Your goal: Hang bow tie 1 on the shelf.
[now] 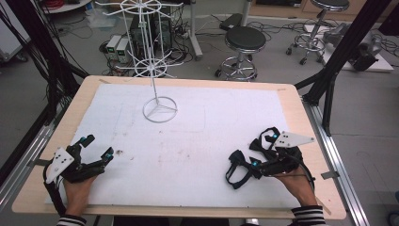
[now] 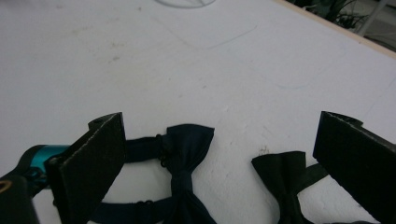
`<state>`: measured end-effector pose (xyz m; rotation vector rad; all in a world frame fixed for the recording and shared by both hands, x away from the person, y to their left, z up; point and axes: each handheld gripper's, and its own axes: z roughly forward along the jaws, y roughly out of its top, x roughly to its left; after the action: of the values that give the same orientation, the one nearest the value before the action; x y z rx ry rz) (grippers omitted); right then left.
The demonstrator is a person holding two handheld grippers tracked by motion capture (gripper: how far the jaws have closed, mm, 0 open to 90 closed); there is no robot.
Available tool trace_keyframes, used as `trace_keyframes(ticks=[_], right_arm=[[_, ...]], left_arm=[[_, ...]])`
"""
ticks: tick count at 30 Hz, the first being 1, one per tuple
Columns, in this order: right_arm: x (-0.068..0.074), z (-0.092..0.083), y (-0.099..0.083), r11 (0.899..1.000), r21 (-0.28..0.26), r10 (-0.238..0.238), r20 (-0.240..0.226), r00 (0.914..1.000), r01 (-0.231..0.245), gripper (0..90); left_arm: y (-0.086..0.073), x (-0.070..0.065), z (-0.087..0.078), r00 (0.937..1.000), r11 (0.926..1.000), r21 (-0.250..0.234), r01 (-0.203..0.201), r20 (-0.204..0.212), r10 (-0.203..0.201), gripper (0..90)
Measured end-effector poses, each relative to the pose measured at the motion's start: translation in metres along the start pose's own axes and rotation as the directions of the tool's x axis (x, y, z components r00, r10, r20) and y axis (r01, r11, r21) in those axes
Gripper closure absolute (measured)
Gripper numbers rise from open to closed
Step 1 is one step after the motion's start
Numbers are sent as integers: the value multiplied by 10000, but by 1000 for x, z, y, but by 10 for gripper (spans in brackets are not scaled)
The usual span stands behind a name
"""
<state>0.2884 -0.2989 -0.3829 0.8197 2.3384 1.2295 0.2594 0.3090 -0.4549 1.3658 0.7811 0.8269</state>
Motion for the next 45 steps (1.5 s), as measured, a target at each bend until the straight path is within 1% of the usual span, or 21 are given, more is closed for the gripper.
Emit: trace_keyframes(ticks=[2,4,9,16,17,19,23,24,25,26,30,31,33,34,35,37,38,39,42,44,45], right_arm=[[-1,1,0,9995,292,-133,-146,9998,138,21],[-1,2,0,9985,522,-139,-255,9996,152,21],[-4,4,-1,9926,1144,-354,-514,9980,411,22],[-7,9,-6,9788,1989,-324,-822,9961,483,25],[-7,9,-7,9769,2072,-345,-854,9958,516,48],[-7,9,-8,9736,2201,-403,-956,9946,606,50],[-9,11,-11,9664,2505,-317,-1079,9937,580,50],[-9,11,-11,9664,2505,-317,-1079,9937,580,50],[-10,12,-13,9604,2718,-332,-1058,9938,611,50],[-10,13,-14,9571,2836,-307,-1040,9941,592,51],[-10,16,-15,9487,3099,-258,-1198,9925,621,64],[-9,16,-16,9431,3257,-250,-1293,9913,662,78],[-9,17,-18,9362,3420,-281,-1555,9874,805,176],[-9,18,-19,9321,3523,-255,-1664,9857,835,175],[-9,19,-20,9298,3584,-266,-1628,9863,842,175],[-9,21,-22,9255,3706,-173,-1650,9861,782,176],[-9,21,-22,9255,3706,-173,-1650,9861,782,176],[-10,22,-24,9210,3823,-108,-1671,9859,749,180],[-11,22,-26,9175,3908,-41,-1751,9846,733,216],[-12,23,-26,9143,3988,-22,-1706,9853,710,268],[-12,23,-27,9134,4011,23,-1759,9844,695,274]], left_arm=[[0,0,0,10000,10000,1,5,-2,-5,140],[0,0,0,10000,10000,-1,-1,-4,1,140],[0,0,0,10000,10000,2,-20,-20,20,140],[0,0,0,10000,10000,7,-25,-28,25,140],[0,0,0,10000,10000,7,-21,-28,21,140],[0,0,0,10000,10000,6,-21,-29,21,140],[0,0,0,10000,10000,13,-24,-28,24,140],[0,0,0,10000,10000,3,-21,-34,21,140],[0,0,0,10000,10000,7,-26,-35,26,140],[0,0,0,10000,10000,10,-20,-35,20,140],[0,0,0,10000,10000,5,-19,-37,19,140],[0,0,0,10000,10000,8,-23,-38,23,140],[0,0,0,10000,10000,13,-23,-33,23,140],[0,0,0,10000,10000,6,-19,-38,19,140],[0,0,0,10000,10000,10,-25,-39,25,140],[0,0,0,10000,10000,2,-21,-43,21,140],[0,0,0,10000,10000,10,-24,-43,24,140],[0,0,0,10000,10000,10,-26,-44,26,140],[0,0,0,10000,10000,5,-24,-52,24,141],[0,0,0,10000,10000,2,-19,-51,19,140],[0,0,0,10000,10000,2,-22,-53,22,140]])
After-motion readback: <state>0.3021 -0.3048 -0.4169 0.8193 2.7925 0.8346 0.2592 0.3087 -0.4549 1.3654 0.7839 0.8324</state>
